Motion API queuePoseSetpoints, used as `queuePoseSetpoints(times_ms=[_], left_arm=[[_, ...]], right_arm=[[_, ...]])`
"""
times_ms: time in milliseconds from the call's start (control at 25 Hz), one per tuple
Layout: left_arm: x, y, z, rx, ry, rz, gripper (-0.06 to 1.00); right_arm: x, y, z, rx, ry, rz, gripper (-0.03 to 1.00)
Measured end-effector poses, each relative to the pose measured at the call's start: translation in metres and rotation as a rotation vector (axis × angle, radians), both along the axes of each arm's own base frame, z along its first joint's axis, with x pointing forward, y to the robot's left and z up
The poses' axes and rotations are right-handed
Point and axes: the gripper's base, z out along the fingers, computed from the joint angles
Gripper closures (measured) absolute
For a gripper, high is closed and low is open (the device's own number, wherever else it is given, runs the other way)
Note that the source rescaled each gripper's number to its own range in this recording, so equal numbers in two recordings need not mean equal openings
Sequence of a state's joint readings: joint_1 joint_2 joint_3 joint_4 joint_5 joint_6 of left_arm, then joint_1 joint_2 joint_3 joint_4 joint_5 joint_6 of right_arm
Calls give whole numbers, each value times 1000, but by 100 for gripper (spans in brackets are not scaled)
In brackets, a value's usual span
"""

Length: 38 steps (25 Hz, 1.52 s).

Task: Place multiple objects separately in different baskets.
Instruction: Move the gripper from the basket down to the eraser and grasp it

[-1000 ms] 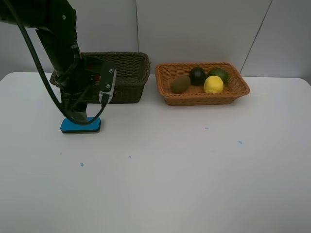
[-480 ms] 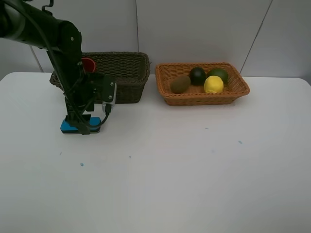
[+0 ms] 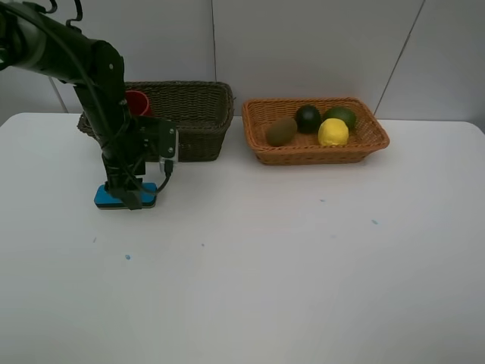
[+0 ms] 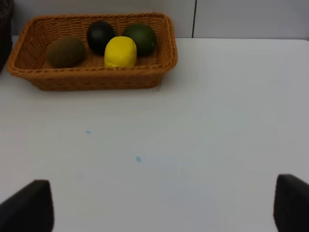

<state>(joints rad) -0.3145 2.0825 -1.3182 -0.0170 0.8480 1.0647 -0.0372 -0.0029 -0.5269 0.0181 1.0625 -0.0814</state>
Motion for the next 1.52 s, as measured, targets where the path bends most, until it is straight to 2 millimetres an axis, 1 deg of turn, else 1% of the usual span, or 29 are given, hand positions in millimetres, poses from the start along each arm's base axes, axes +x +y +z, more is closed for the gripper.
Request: queuePoseSetpoints(times_ms=[320, 480, 720, 1520], left_arm=[[12, -2, -6, 2, 4, -12, -5], [14, -3, -8, 5, 8, -13, -5], [15, -3, -10, 9, 18, -15, -5], [11, -3, -9, 15, 71, -14, -5]], right_arm=[[0, 0, 0, 0, 0, 0, -3], [0, 0, 0, 0, 0, 0, -3], [0, 0, 0, 0, 0, 0, -3], [0, 0, 0, 0, 0, 0, -3]])
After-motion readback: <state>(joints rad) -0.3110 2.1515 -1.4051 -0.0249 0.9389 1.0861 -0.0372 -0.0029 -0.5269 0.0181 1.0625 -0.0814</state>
